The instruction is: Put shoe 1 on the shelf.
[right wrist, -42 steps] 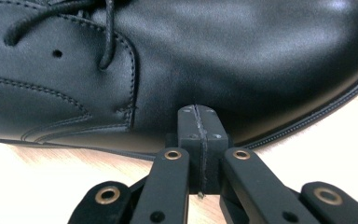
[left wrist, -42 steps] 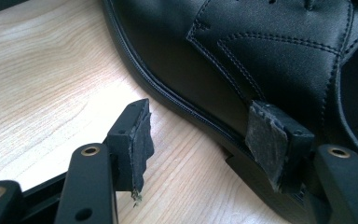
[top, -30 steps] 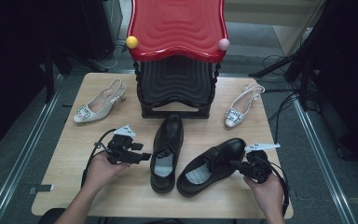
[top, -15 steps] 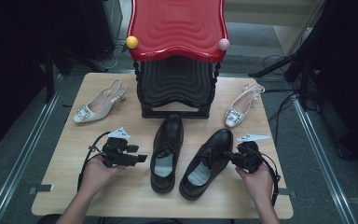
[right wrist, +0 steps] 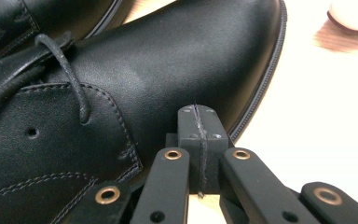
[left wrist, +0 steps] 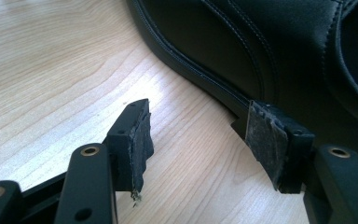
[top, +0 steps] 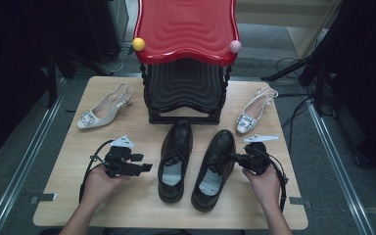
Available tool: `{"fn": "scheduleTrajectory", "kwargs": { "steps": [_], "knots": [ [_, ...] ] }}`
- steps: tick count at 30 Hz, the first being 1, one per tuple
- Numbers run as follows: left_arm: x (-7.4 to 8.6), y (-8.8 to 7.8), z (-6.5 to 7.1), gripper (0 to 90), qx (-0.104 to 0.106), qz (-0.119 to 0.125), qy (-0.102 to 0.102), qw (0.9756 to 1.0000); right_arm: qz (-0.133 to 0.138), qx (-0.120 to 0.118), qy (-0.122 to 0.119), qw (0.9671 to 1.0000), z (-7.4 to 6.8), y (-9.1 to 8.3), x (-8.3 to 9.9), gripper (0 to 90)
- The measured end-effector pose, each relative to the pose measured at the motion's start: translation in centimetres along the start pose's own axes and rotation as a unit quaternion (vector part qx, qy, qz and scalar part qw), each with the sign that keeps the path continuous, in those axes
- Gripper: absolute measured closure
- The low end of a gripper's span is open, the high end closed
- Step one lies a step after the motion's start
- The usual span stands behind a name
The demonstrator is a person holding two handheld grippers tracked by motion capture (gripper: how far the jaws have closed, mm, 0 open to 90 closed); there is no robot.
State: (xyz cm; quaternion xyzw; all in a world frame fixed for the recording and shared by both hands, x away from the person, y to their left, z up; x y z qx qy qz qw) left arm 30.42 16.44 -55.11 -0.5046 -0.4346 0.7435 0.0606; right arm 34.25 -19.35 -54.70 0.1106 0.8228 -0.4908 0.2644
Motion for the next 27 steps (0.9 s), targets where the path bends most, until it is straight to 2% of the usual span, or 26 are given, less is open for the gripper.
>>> {"fn": "scheduleTrajectory", "kwargs": {
  "steps": [6,12,15,19,27],
  "knots": [
    [-0.4,0.2,-0.1,40.3,0.002,0.002,0.004,1.0,0.002,-0.018,0.007,0.9998,-0.2,-0.9,0.6,90.0],
    [-0.8,0.5,-0.1,40.6,0.007,0.007,0.005,0.9999,-0.003,-0.031,-0.003,0.9995,-1.1,-2.4,2.7,90.0],
    [-1.1,0.5,-0.2,40.8,0.008,0.005,0.009,0.9999,-0.016,-0.036,-0.007,0.9992,-1.6,-2.8,3.8,90.0],
    [-1.3,0.8,-0.3,40.9,0.009,0.006,0.008,0.9999,-0.039,-0.04,-0.018,0.9983,-2.1,-2.2,4.6,90.0],
    [-1.4,0.9,-0.2,40.9,0.009,0.002,0.01,0.9999,-0.037,-0.039,-0.012,0.9985,-2.5,-1.7,4.5,90.0]
  ]
}}
Point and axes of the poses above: each handheld gripper's, and its own axes: y roughly forward along the jaws, x roughly out of its underside, z roughly to its right, the point moved 6 cm from there along y, roughly forward along the jaws, and after that the axes turned 14 degrees about y, right-handed, at the moved point
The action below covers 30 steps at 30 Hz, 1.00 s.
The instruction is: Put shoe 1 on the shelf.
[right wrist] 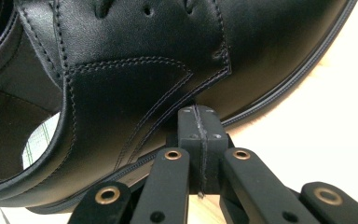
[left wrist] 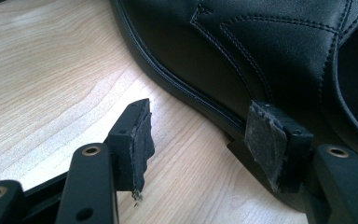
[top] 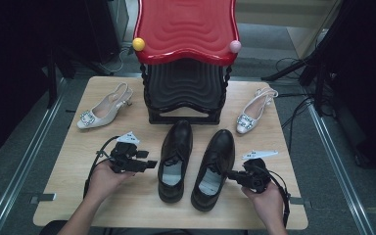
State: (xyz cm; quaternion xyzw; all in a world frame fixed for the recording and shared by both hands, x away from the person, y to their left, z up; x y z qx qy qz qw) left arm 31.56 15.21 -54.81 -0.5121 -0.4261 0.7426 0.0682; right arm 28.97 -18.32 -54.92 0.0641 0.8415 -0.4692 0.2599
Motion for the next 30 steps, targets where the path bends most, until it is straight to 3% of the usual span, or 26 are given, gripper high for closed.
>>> {"fn": "scheduleTrajectory", "kwargs": {
  "steps": [5,7,12,15,17,20,23,30],
  "knots": [
    [0.0,0.0,0.1,40.8,0.0,-0.002,0.001,1.0,0.0,-0.003,-0.003,1.0,-0.3,0.5,-0.3,90.0],
    [0.0,0.1,0.1,41.6,0.01,0.002,-0.007,0.9999,-0.001,-0.003,-0.002,1.0,-0.4,0.5,-0.4,90.0],
    [0.1,0.1,0.2,51.6,0.018,-0.004,-0.013,0.9997,0.003,-0.004,0.0,1.0,-0.6,0.9,-0.7,90.0],
    [0.0,0.1,0.5,59.9,0.046,-0.002,-0.031,0.9984,0.004,-0.008,-0.001,1.0,-0.7,1.2,-0.9,90.0],
    [-0.2,0.2,0.9,70.7,0.057,0.0,-0.028,0.998,0.005,-0.009,0.0,1.0,-0.9,1.4,-1.1,90.0],
    [-0.3,0.5,1.4,78.9,0.062,-0.011,-0.019,0.9978,0.006,-0.011,-0.003,0.9999,-1.2,1.8,-1.5,90.0],
    [-0.2,0.9,1.5,82.1,0.059,-0.021,-0.018,0.9979,0.005,-0.014,-0.005,0.9999,-1.5,2.3,-1.9,90.0],
    [-0.1,1.8,1.8,88.1,0.066,-0.017,-0.034,0.9971,0.004,-0.016,-0.009,0.9998,-1.6,2.8,-2.5,90.0]
  ]
}}
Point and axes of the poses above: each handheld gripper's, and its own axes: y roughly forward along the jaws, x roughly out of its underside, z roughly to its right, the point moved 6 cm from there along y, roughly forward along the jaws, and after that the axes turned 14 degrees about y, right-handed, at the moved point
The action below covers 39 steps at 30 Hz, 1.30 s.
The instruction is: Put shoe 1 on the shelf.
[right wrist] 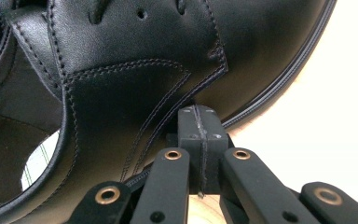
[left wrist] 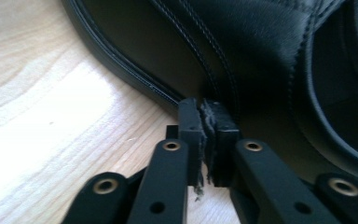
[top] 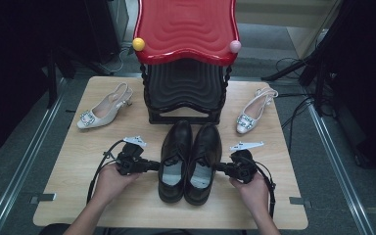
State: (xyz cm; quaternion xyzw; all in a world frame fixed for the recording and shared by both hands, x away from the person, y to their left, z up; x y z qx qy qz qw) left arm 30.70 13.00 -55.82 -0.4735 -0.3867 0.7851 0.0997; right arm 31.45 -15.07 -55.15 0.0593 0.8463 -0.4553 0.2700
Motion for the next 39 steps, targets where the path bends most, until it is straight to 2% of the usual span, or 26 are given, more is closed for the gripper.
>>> {"fn": "scheduleTrajectory", "kwargs": {
  "steps": [3,7,9,14,19,25,30,32,35,39],
  "knots": [
    [-0.1,0.1,0.4,89.9,-0.003,0.001,-0.004,1.0,0.0,-0.001,0.001,1.0,0.0,0.0,-0.1,90.0],
    [-0.1,0.4,1.1,90.0,0.023,0.009,-0.008,0.9996,0.007,0.008,0.004,0.9999,0.3,0.0,-0.3,90.0],
    [-0.1,0.6,1.7,89.9,0.027,0.007,-0.002,0.9996,0.011,0.011,0.011,0.9998,0.6,-0.1,-0.4,90.0],
    [-0.2,0.9,2.5,89.9,0.027,0.009,0.004,0.9996,0.021,0.009,0.019,0.9996,1.2,-0.1,-0.7,90.0],
    [-0.2,1.2,3.0,90.0,0.026,0.015,0.004,0.9995,0.025,-0.006,0.031,0.9992,1.7,-0.1,-0.9,90.0],
    [-0.3,2.3,4.5,89.9,0.04,0.015,0.026,0.9987,0.041,0.031,0.029,0.9983,2.2,-0.2,-1.6,90.0],
    [-0.2,2.2,4.7,89.5,0.036,0.002,0.039,0.9986,0.044,0.037,0.025,0.9981,2.8,-0.3,-1.9,90.0],
    [-0.1,1.8,4.6,84.3,0.024,-0.003,0.043,0.9988,0.046,0.035,0.021,0.9981,2.7,-0.5,-2.1,88.5],
    [-0.2,0.9,4.2,78.3,0.019,0.013,0.035,0.9991,0.06,0.013,0.025,0.9978,2.7,-1.2,-2.3,84.7],
    [0.1,-0.3,3.4,73.2,0.002,0.019,0.03,0.9994,0.059,0.013,0.021,0.9979,2.7,-1.5,-2.5,80.4]
  ]
}}
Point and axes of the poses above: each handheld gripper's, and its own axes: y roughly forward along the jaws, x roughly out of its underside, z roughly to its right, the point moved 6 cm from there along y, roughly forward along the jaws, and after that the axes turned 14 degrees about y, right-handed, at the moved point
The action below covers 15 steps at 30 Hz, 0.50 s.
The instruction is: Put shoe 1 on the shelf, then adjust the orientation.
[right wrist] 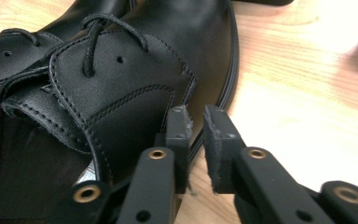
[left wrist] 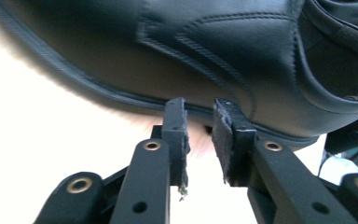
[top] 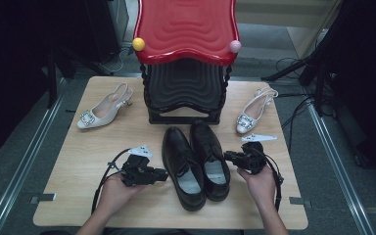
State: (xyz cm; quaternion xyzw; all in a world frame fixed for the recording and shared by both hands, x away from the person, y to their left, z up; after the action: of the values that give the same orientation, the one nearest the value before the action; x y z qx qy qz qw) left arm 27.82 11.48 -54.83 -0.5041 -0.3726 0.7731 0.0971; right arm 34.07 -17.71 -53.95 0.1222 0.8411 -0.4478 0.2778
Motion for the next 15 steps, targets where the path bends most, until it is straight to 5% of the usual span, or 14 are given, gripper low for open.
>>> {"fn": "scheduleTrajectory", "kwargs": {
  "steps": [7,15],
  "knots": [
    [0.7,-1.0,-1.5,55.8,-0.021,0.004,-0.013,0.9997,0.015,-0.016,0.001,0.9997,0.0,-0.7,-0.4,72.0],
    [1.0,-1.5,-2.2,49.8,-0.029,0.002,-0.012,0.9995,0.009,-0.019,-0.002,0.9998,-0.8,-1.7,-0.8,68.2]
  ]
}}
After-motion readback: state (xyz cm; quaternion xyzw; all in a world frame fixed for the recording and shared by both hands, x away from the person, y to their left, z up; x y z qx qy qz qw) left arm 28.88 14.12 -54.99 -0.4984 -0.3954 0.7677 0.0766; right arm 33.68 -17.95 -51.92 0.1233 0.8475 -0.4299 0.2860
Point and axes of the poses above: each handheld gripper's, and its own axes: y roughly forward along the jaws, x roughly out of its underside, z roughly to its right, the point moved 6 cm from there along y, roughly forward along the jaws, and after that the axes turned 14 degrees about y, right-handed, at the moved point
